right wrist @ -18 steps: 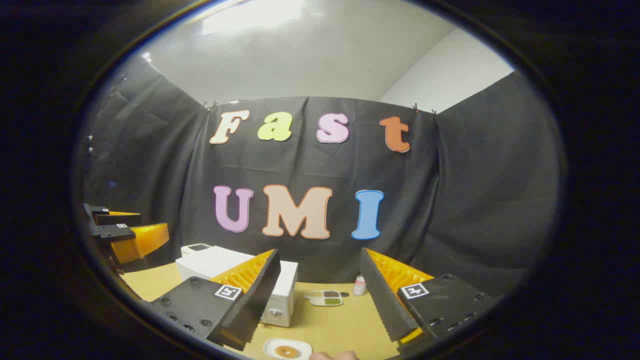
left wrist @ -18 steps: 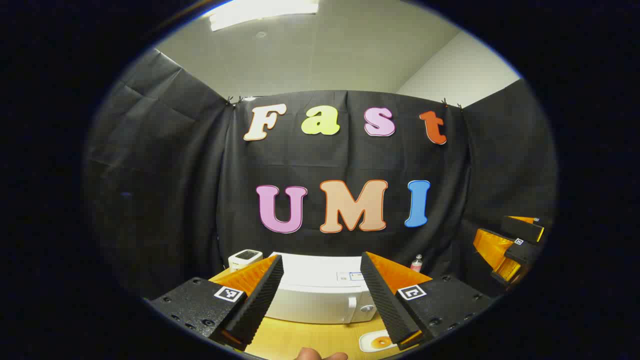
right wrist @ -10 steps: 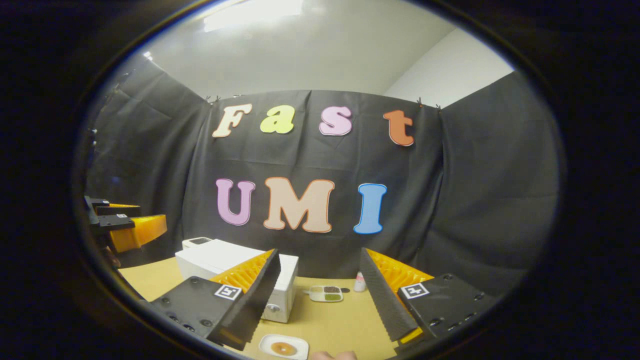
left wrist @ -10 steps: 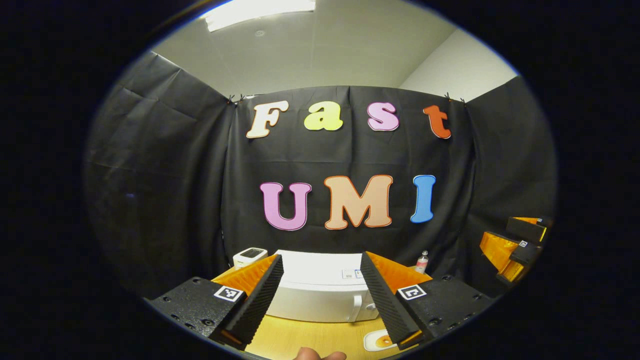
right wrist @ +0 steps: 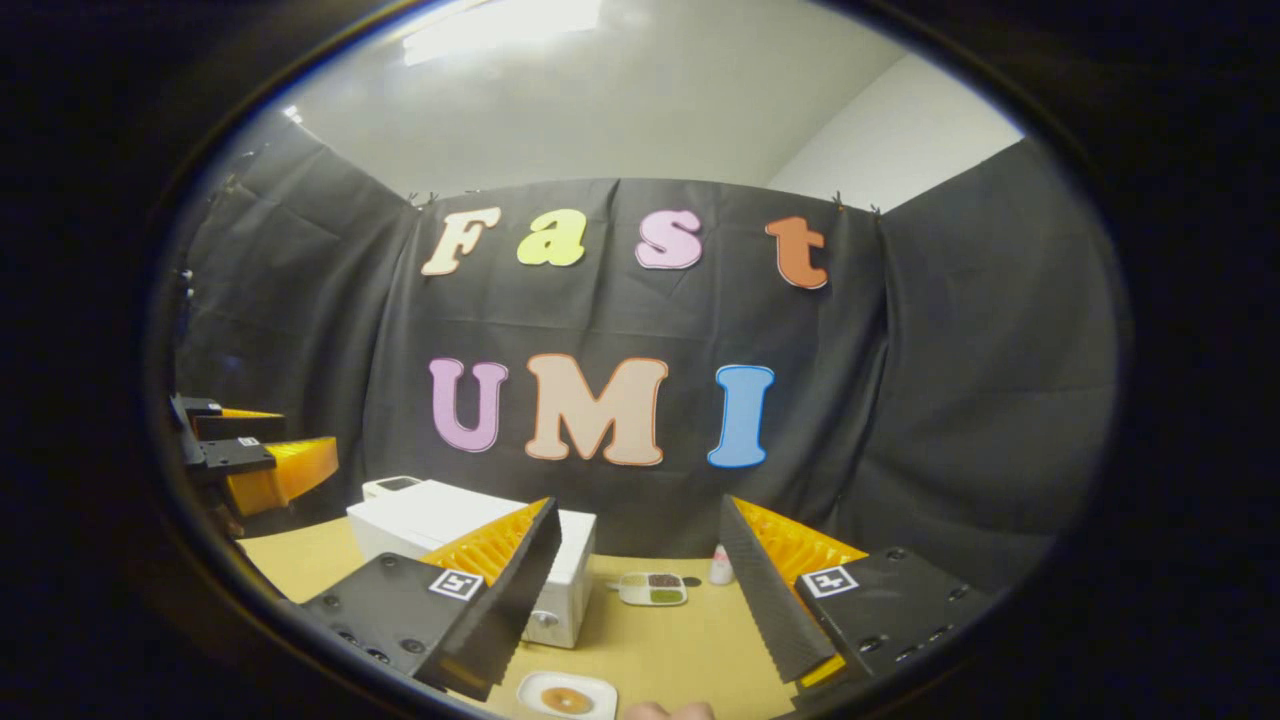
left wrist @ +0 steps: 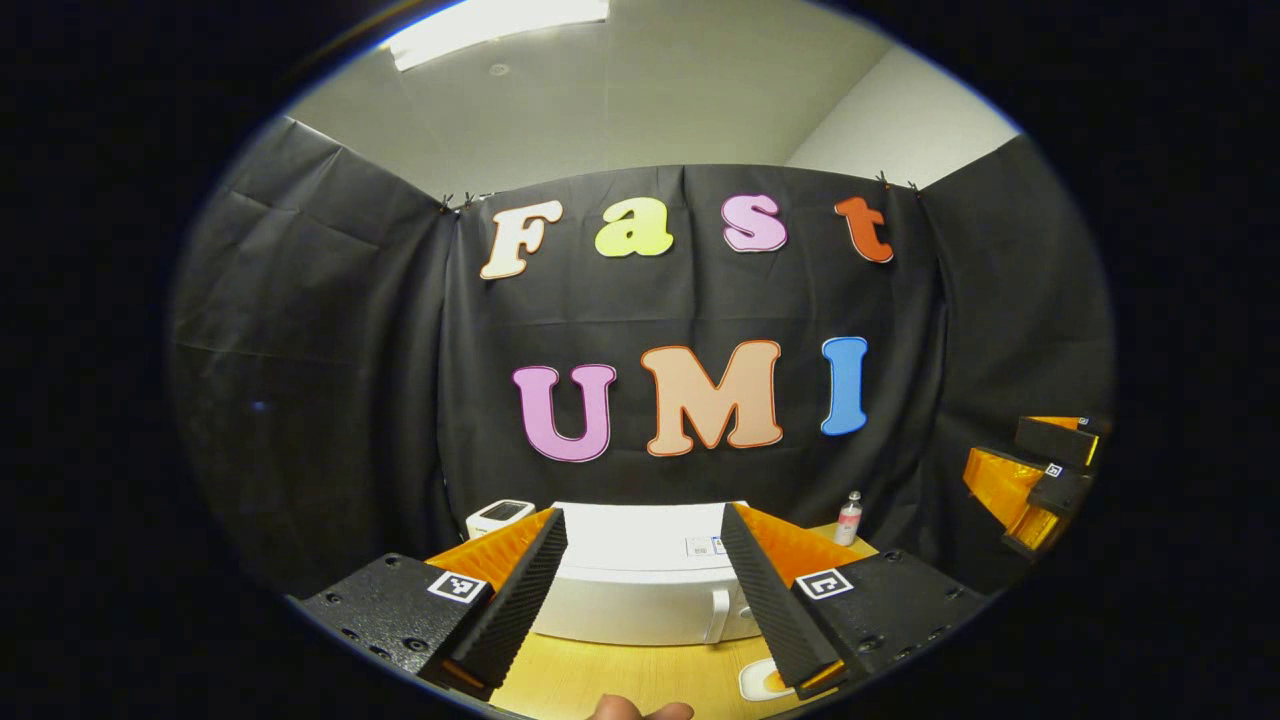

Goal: Open the microwave oven with the left hand, put the food in, and close the microwave oven.

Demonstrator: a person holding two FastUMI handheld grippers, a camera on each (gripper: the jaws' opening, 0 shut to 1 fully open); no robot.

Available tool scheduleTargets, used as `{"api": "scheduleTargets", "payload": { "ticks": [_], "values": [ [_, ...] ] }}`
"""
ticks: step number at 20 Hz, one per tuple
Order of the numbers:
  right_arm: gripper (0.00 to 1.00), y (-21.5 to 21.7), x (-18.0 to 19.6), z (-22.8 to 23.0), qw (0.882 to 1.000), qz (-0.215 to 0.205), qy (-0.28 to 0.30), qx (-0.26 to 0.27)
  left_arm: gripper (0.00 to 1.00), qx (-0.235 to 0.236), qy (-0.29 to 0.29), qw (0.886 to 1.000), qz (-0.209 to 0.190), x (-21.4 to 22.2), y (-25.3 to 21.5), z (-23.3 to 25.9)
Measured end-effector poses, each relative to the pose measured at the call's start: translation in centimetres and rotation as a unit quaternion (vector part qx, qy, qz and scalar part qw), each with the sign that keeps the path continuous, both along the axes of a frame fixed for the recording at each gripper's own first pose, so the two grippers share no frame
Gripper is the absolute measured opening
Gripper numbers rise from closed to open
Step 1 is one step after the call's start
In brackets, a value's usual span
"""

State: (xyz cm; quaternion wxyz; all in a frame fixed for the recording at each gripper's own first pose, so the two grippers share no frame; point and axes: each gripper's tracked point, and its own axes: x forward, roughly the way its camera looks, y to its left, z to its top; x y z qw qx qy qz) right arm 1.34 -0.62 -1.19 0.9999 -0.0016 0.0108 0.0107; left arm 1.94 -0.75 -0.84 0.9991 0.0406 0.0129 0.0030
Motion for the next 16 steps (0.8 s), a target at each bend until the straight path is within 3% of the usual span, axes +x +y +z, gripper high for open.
{"api": "scheduleTargets", "payload": {
  "ticks": [16],
  "values": [
    [0.96,-0.06,0.60,-0.47,1.000,0.002,0.002,0.003,0.96,0.018,0.001,1.000,-0.006,0.67,-1.09,-0.62]
  ]
}}
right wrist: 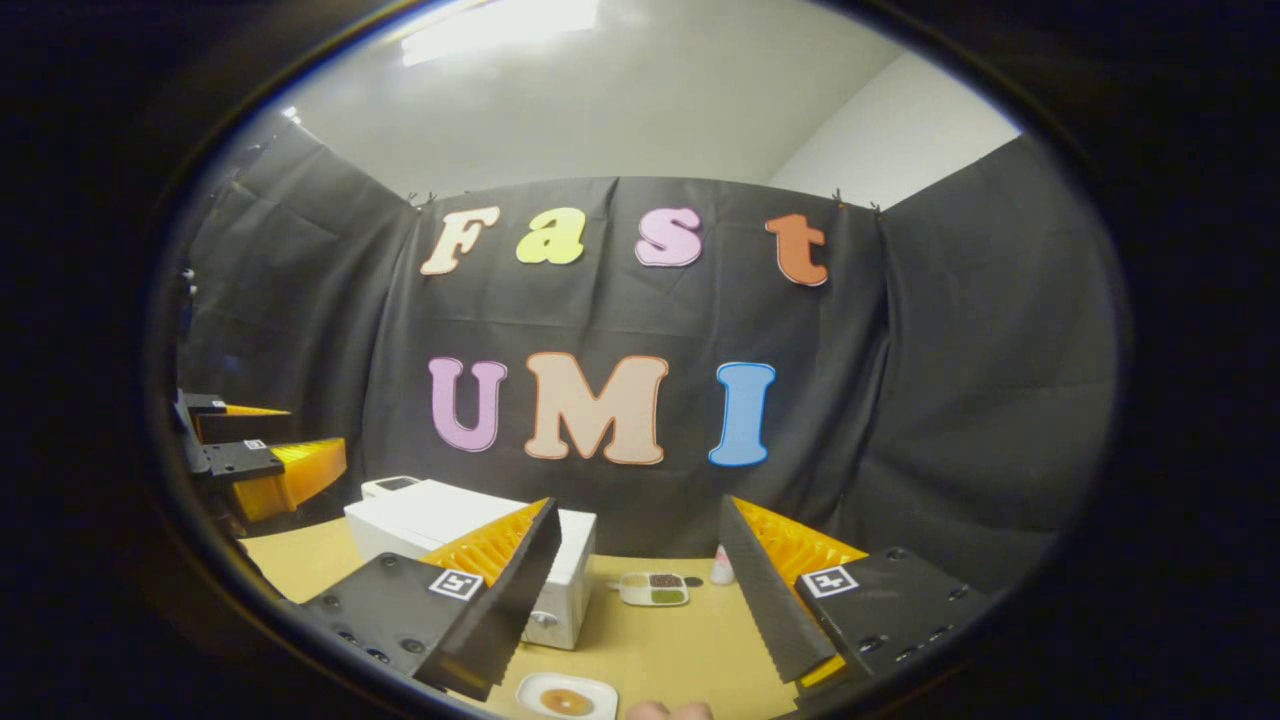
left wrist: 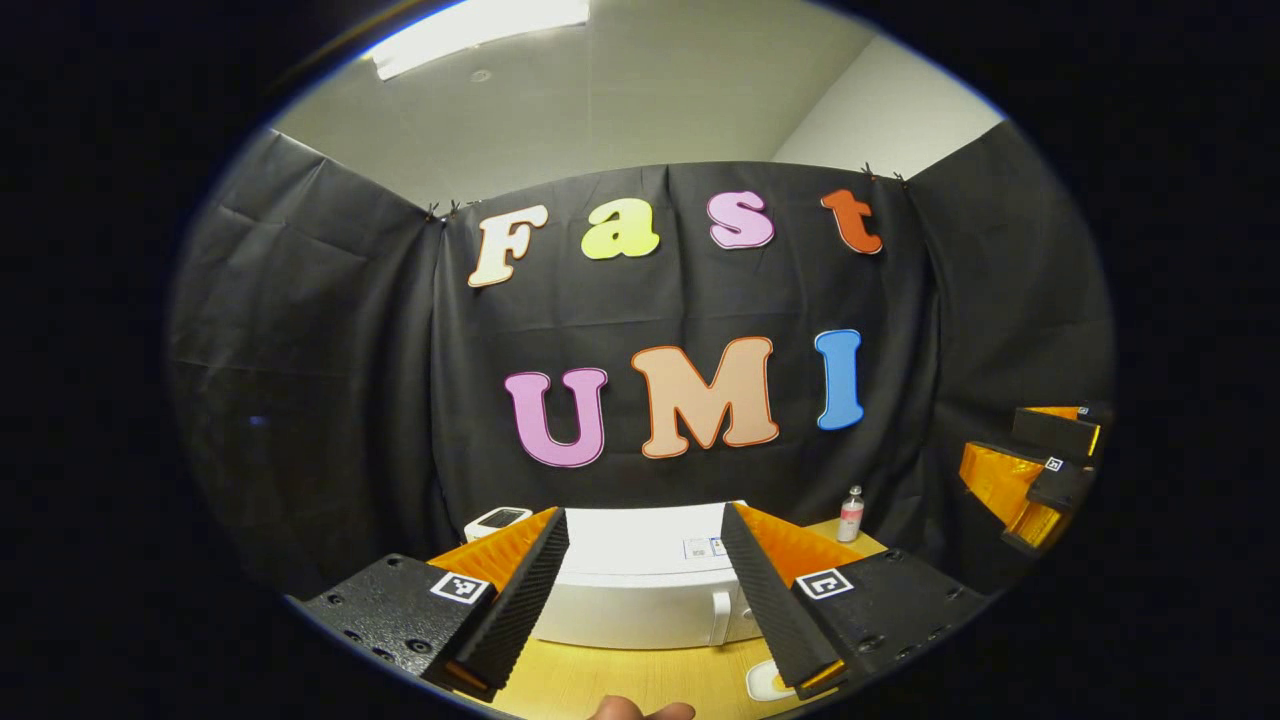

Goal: Open the microwave oven with the left hand, put the food in, and close the microwave oven.

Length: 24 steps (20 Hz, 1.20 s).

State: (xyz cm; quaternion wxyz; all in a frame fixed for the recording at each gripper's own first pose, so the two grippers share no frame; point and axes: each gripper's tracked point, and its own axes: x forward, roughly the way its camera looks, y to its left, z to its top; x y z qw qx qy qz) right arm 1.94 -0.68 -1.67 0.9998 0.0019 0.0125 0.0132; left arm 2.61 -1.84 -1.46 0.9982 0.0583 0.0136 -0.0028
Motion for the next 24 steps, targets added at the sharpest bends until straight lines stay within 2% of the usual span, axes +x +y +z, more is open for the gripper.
{"api": "scheduleTargets", "payload": {
  "ticks": [4,8,11,18,22,24],
  "values": [
    [0.97,-0.3,-0.2,0.2,1.000,0.003,-0.004,0.007,0.95,-0.001,0.007,1.000,-0.003,0.5,-0.5,-1.0],
    [0.96,-1.5,-0.5,0.8,1.000,-0.009,-0.015,0.017,0.96,-0.013,0.032,0.999,-0.031,2.0,-2.5,-4.5],
    [0.96,-2.6,-0.8,0.7,1.000,-0.020,-0.012,0.016,0.97,-0.017,0.052,0.997,-0.046,3.3,-3.3,-8.5],
    [0.96,-4.2,-1.5,0.1,0.999,-0.040,-0.001,0.013,0.96,0.035,0.124,0.990,-0.061,7.2,-5.2,-20.9],
    [0.96,-5.3,-2.2,0.2,0.998,-0.054,0.004,-0.011,0.95,0.058,0.167,0.979,-0.098,8.7,-8.2,-27.2],
    [0.96,-6.2,-2.8,0.3,0.998,-0.065,0.007,-0.016,0.95,0.064,0.202,0.972,-0.098,9.3,-8.3,-30.6]
  ]
}}
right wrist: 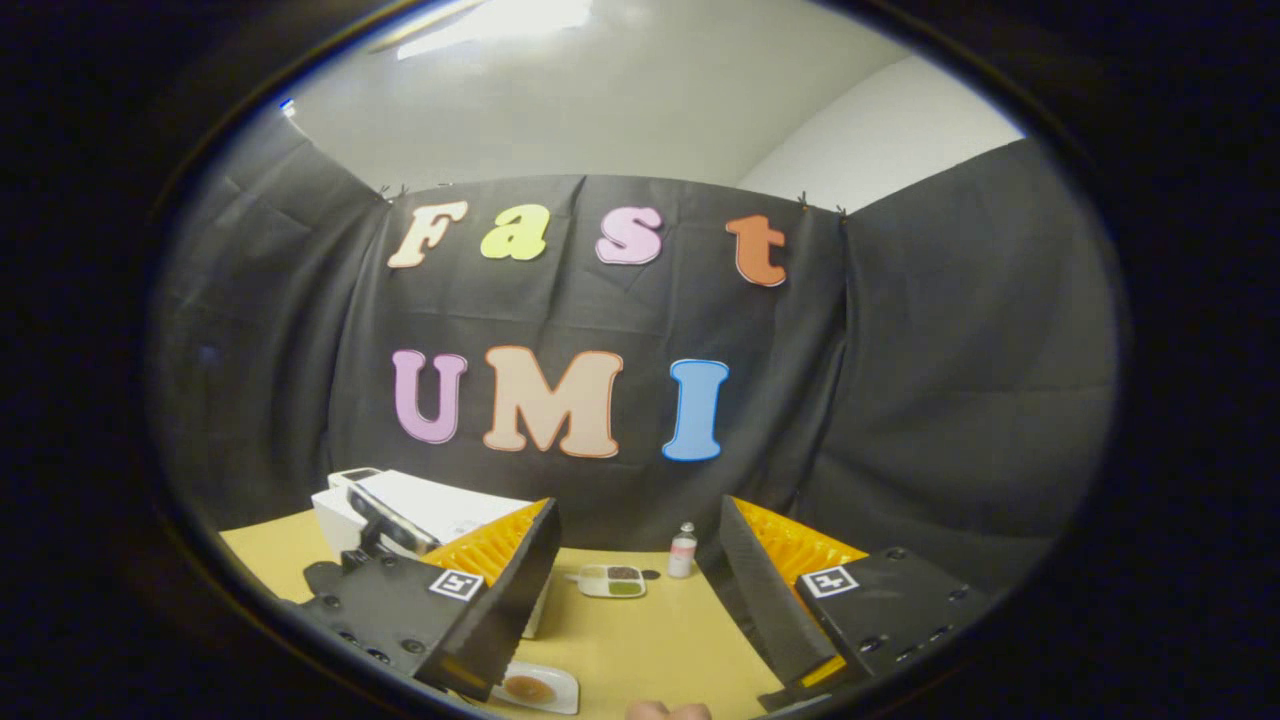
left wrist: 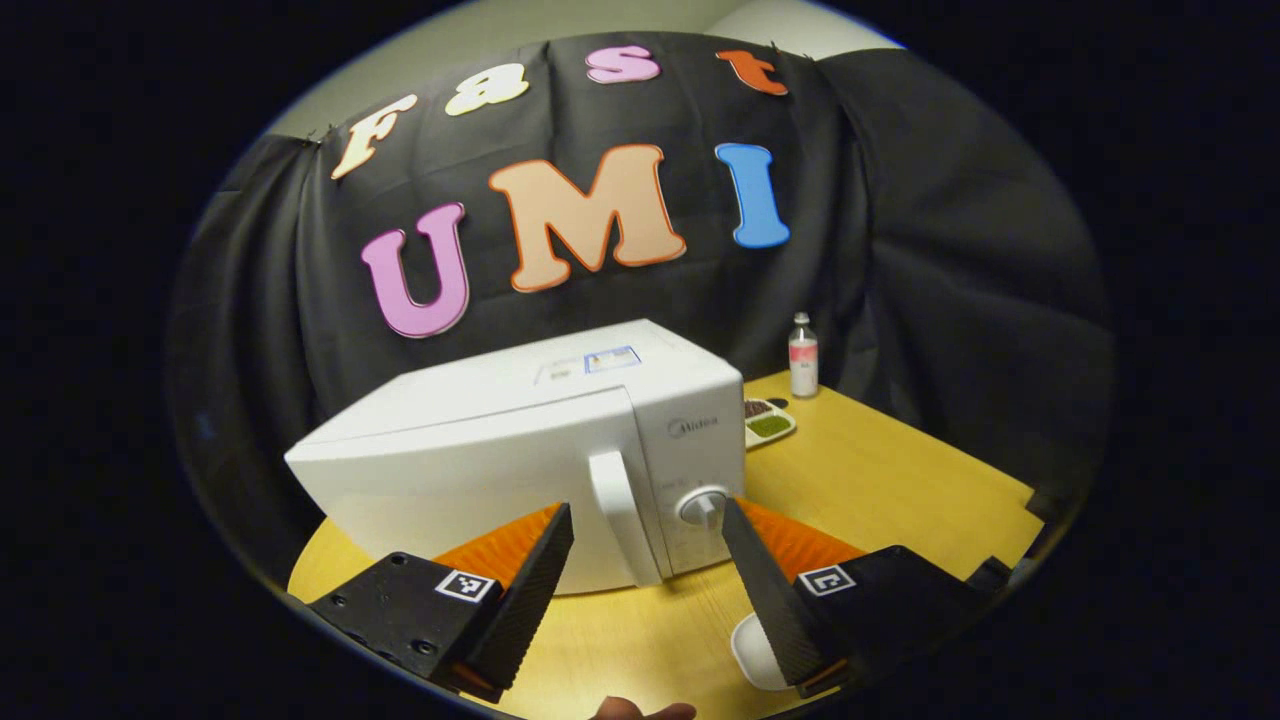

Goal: Open the microwave oven with the left hand, put the food in, and close the microwave oven.

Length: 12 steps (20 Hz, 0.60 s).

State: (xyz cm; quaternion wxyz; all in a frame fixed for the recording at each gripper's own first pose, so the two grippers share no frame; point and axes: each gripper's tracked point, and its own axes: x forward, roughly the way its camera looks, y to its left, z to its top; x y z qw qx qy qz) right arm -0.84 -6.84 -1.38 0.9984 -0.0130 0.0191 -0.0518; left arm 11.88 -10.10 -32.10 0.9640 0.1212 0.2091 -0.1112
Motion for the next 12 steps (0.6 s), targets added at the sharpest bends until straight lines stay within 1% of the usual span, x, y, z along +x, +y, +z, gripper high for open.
{"api": "scheduleTargets", "payload": {
  "ticks": [2,5,6,7,8,9,10,11,12],
  "values": [
    [0.96,-1.5,-0.8,0.1,1.000,-0.018,0.000,-0.009,0.95,-0.004,0.026,0.999,0.019,0.5,0.8,-1.9],
    [0.96,-3.3,-1.5,0.2,0.999,-0.041,0.002,-0.013,0.95,-0.007,0.036,0.999,0.040,1.8,1.4,-2.9],
    [0.96,-3.7,-1.7,0.1,0.999,-0.046,0.006,-0.007,0.95,-0.002,0.041,0.998,0.042,2.1,1.5,-3.4],
    [0.99,-3.8,-1.7,0.0,0.999,-0.049,0.009,0.000,0.94,0.002,0.043,0.998,0.044,2.5,1.6,-3.9],
    [0.96,-4.1,-1.7,0.0,0.999,-0.051,0.010,0.008,0.94,0.003,0.046,0.998,0.047,2.7,1.6,-4.1],
    [0.96,-4.2,-1.7,0.1,0.998,-0.053,0.010,0.014,0.90,0.001,0.049,0.998,0.048,3.1,1.8,-4.4],
    [0.96,-4.4,-1.7,0.0,0.998,-0.054,0.010,0.019,0.88,-0.007,0.059,0.998,0.039,3.2,1.1,-5.0],
    [0.96,-4.4,-1.7,-0.1,0.998,-0.054,0.012,0.021,0.80,-0.011,0.080,0.996,0.025,3.0,0.4,-6.1],
    [0.96,-4.4,-1.6,-0.4,0.998,-0.052,0.016,0.023,0.55,0.015,0.101,0.994,0.036,2.2,1.4,-6.9]
  ]
}}
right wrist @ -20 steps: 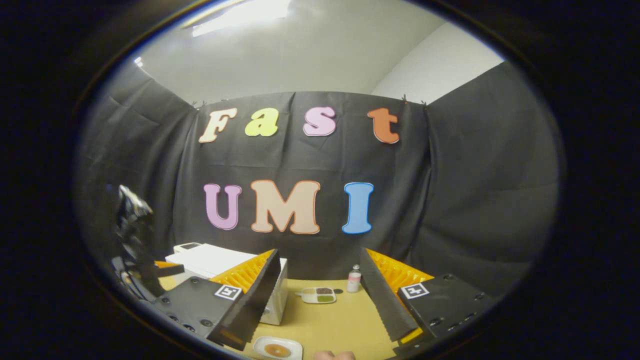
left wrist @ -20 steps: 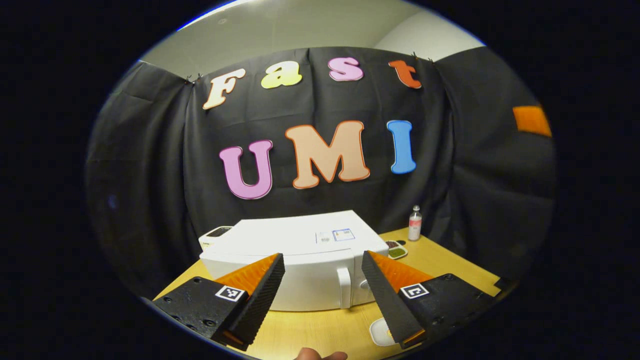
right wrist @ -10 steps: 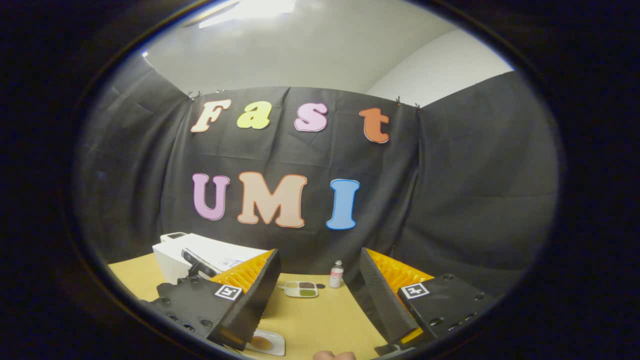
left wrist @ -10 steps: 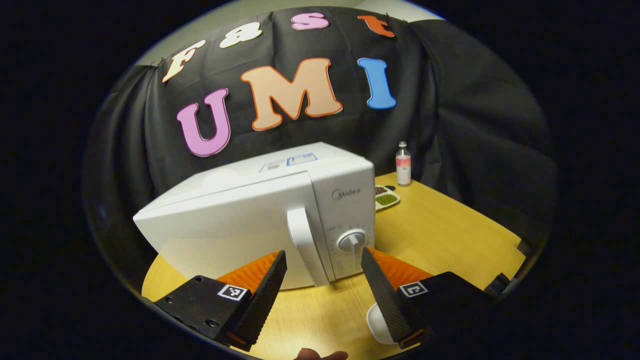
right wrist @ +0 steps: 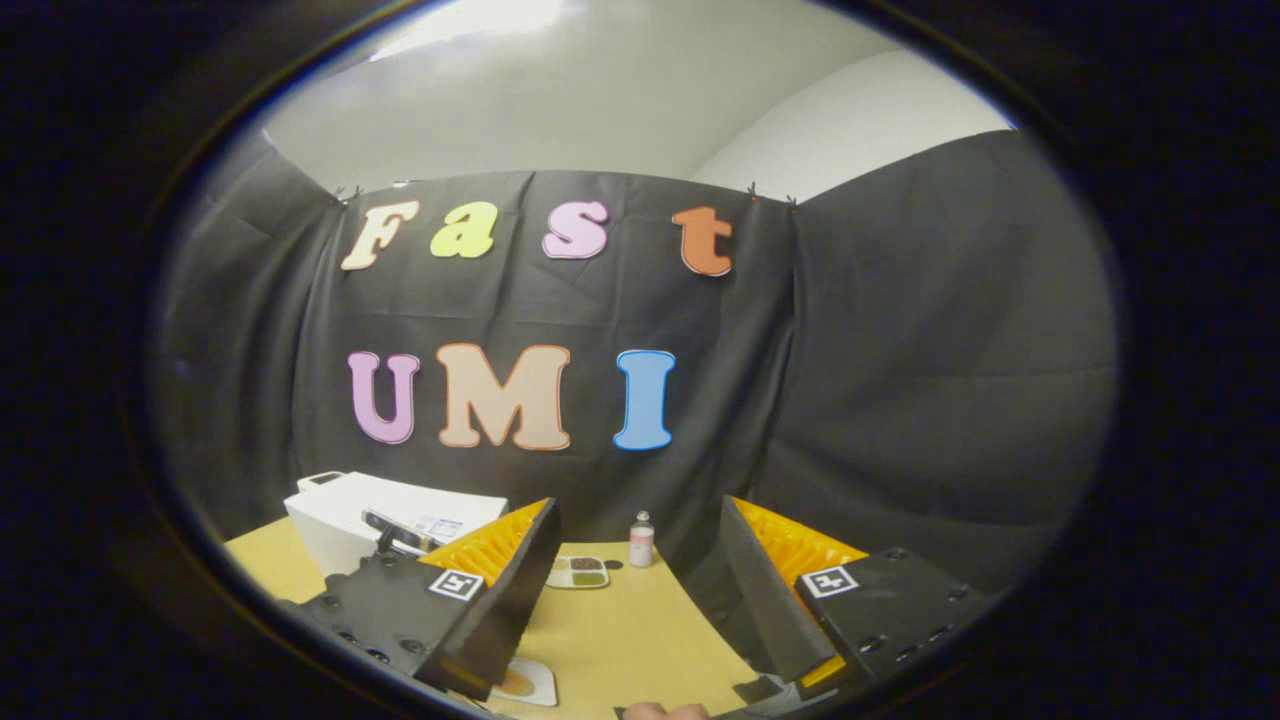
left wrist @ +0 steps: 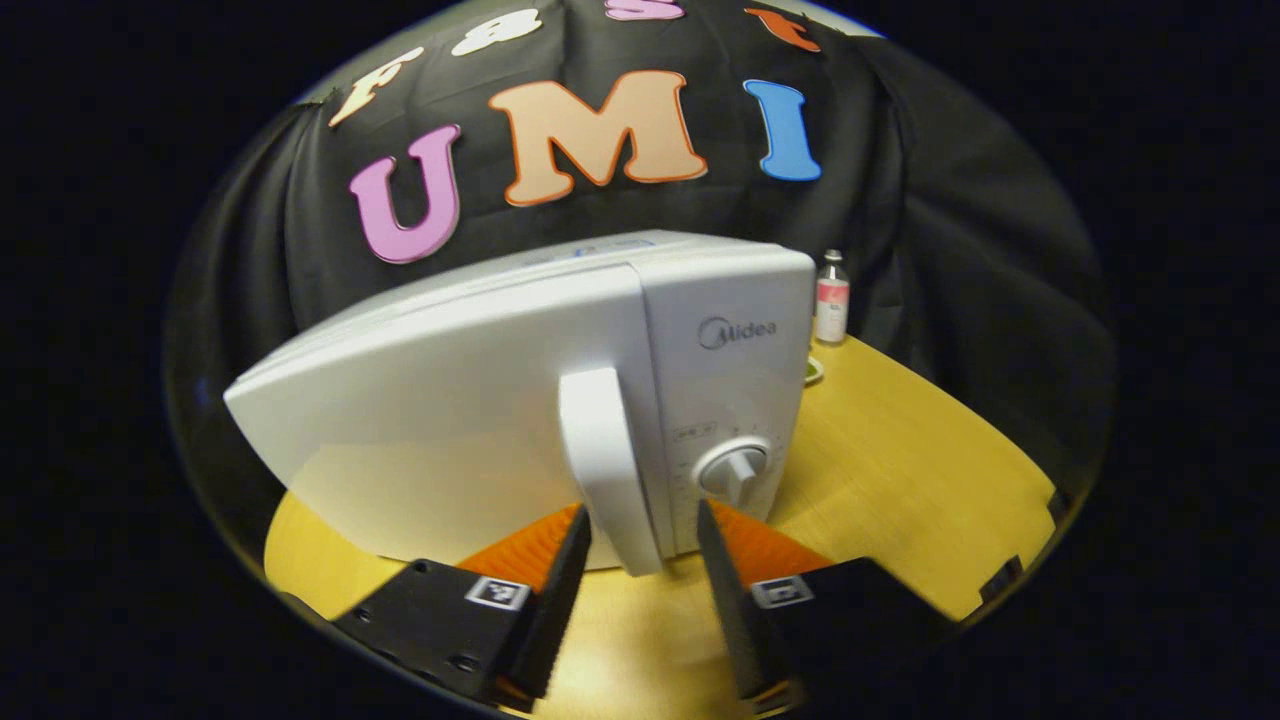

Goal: Open the microwave oven with the left hand, put the food in, and close the microwave oven.

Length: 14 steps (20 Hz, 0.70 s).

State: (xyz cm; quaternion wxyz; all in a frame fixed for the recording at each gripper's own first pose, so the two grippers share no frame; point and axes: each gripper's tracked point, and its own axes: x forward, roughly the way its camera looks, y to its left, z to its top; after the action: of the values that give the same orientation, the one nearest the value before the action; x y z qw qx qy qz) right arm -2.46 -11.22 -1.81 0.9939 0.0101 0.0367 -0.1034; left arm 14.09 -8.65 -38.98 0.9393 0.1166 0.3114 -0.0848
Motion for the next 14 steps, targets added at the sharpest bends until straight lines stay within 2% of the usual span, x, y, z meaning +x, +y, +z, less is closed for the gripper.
{"api": "scheduleTargets", "payload": {
  "ticks": [1,2,3,5,9,14],
  "values": [
    [0.96,0.2,0.1,-0.2,1.000,0.003,0.003,0.002,0.30,0.007,0.003,1.000,0.005,0.3,0.2,-0.7],
    [0.96,0.5,0.1,-0.4,1.000,0.006,0.006,0.004,0.29,-0.001,-0.016,1.000,0.007,0.0,0.1,0.1],
    [0.96,0.8,0.1,-0.5,1.000,0.010,0.008,0.005,0.23,-0.014,-0.025,1.000,0.014,0.3,0.1,0.0],
    [0.96,1.1,0.0,-0.5,1.000,0.015,0.009,0.003,0.17,-0.035,-0.025,0.999,0.019,0.3,0.0,-0.3],
    [0.96,1.4,0.1,-1.0,1.000,0.024,0.016,0.005,0.09,-0.042,-0.024,0.999,0.015,0.2,-0.1,-0.2],
    [0.96,1.6,0.0,-0.8,0.999,0.031,0.013,0.004,0.04,-0.065,-0.023,0.998,0.007,0.1,-0.2,0.0]
  ]
}}
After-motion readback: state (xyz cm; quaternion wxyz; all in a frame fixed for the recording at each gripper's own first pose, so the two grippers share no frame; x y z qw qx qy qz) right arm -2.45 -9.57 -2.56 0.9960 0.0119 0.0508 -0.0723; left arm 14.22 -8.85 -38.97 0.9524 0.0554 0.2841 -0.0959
